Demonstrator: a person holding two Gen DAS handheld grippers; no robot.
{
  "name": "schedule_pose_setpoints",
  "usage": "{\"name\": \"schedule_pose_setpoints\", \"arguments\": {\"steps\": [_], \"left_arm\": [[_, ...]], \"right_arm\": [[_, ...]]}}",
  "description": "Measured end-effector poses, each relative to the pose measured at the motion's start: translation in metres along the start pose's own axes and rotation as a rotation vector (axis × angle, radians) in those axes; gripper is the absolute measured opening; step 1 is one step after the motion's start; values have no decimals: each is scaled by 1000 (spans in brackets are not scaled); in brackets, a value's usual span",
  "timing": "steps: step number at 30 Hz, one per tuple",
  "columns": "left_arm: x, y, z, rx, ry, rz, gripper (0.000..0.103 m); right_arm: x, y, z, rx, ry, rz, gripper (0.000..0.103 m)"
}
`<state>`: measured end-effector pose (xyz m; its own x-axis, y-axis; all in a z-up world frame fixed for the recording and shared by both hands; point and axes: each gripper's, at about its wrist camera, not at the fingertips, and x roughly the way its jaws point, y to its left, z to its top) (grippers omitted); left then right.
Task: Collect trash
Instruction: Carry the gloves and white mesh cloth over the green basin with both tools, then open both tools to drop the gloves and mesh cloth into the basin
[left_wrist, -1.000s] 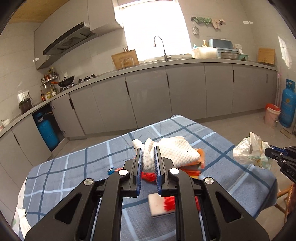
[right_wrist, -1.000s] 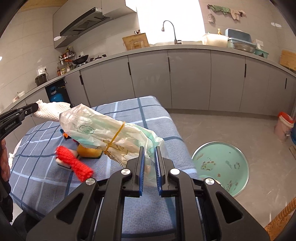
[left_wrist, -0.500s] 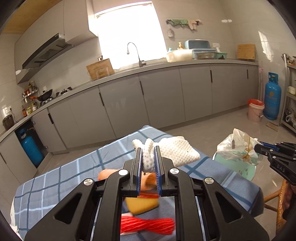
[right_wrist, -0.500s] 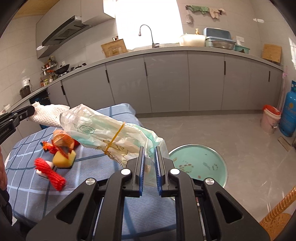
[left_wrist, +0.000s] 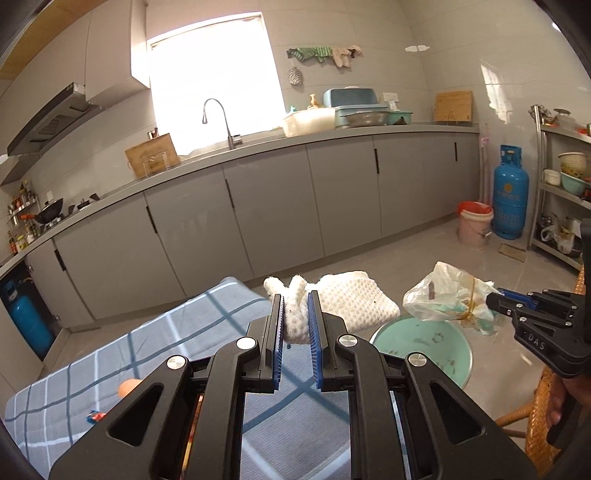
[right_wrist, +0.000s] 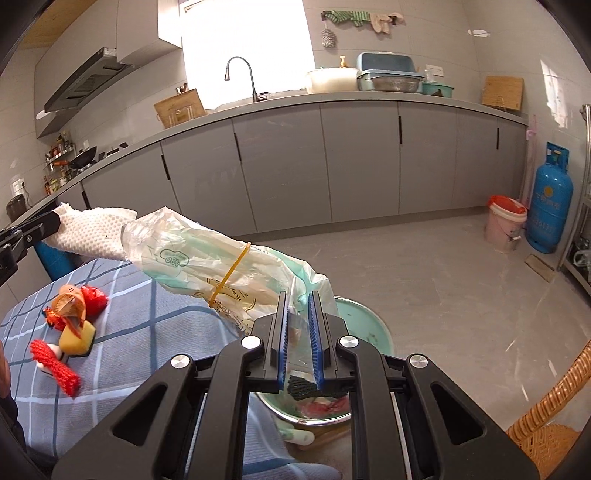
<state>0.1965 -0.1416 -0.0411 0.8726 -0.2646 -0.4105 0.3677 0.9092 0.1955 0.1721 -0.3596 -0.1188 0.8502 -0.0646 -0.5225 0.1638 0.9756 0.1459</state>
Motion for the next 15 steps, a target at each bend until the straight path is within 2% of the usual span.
{"name": "schedule_pose_setpoints", "arguments": {"steps": [7,15], "left_arm": [[20,-29,6,27,4,-53,14],[58,-59,2,71,59,-99,14]], "right_arm": [[15,-22,1,28,19,-33,13],[42,-44,-7,72,63,-47,13]]}}
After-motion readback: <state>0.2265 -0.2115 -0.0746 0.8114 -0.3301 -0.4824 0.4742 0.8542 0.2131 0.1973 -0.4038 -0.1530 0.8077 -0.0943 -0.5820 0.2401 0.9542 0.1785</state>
